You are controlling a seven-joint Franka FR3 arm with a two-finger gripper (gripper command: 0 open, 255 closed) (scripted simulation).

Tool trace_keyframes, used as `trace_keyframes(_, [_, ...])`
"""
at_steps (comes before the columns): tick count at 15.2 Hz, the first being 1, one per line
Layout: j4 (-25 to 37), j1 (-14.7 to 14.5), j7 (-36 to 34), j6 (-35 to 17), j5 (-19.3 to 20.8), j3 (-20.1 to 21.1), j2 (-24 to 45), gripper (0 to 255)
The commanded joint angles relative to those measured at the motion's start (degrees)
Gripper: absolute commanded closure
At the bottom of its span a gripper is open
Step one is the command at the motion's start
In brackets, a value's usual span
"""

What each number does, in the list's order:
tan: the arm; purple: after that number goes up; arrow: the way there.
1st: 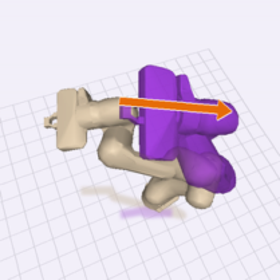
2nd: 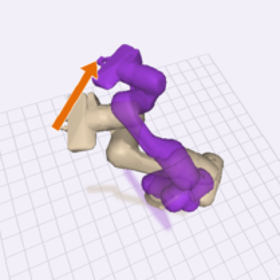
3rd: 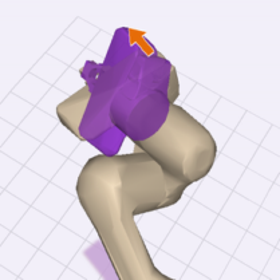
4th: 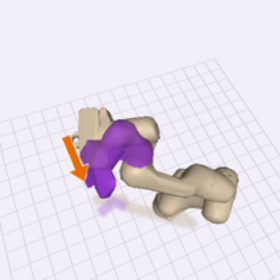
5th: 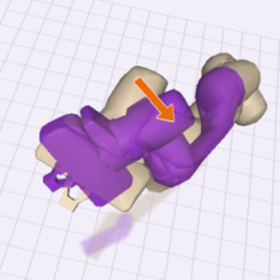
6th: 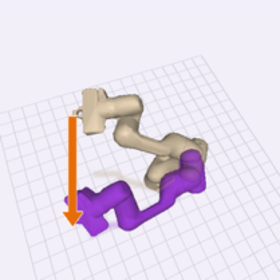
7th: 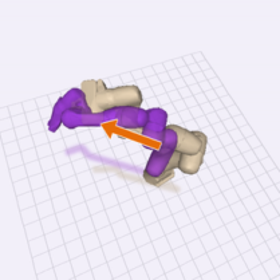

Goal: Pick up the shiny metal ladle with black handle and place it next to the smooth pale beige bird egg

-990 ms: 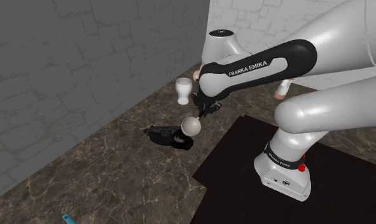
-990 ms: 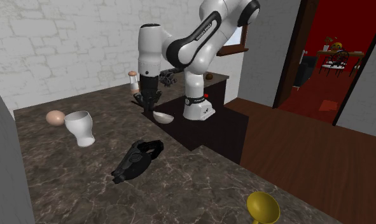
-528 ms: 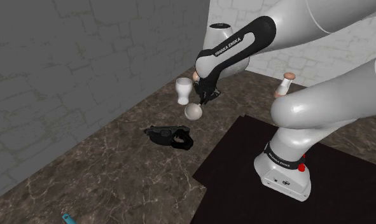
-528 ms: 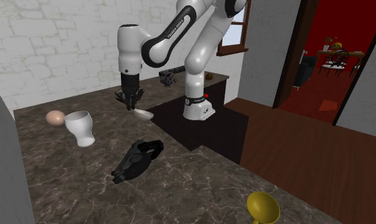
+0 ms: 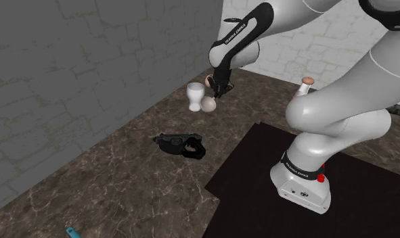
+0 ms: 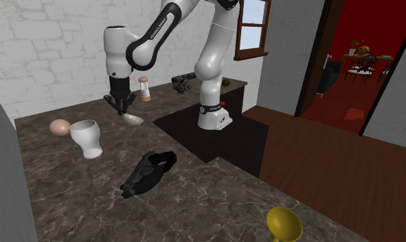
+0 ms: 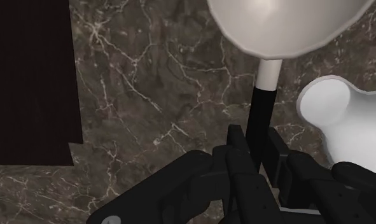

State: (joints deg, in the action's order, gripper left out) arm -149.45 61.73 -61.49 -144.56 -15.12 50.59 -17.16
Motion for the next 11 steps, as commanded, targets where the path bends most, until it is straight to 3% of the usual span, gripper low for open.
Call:
trace_keyframes(1, [2.91,4.5,-0.63,-0.99,4.91,1.03,4.52,255])
trace_keyframes(6, [11.86,12.69,-6.32,-0.35,20.19,2.79,16.69,255])
trace_keyframes(8, [16.02,13.46,-8.96,0.91,26.56,1.74,21.91,255])
trace_keyframes(11, [22.77,12.39,-11.27,3.5,33.75,-1.21,29.01,255])
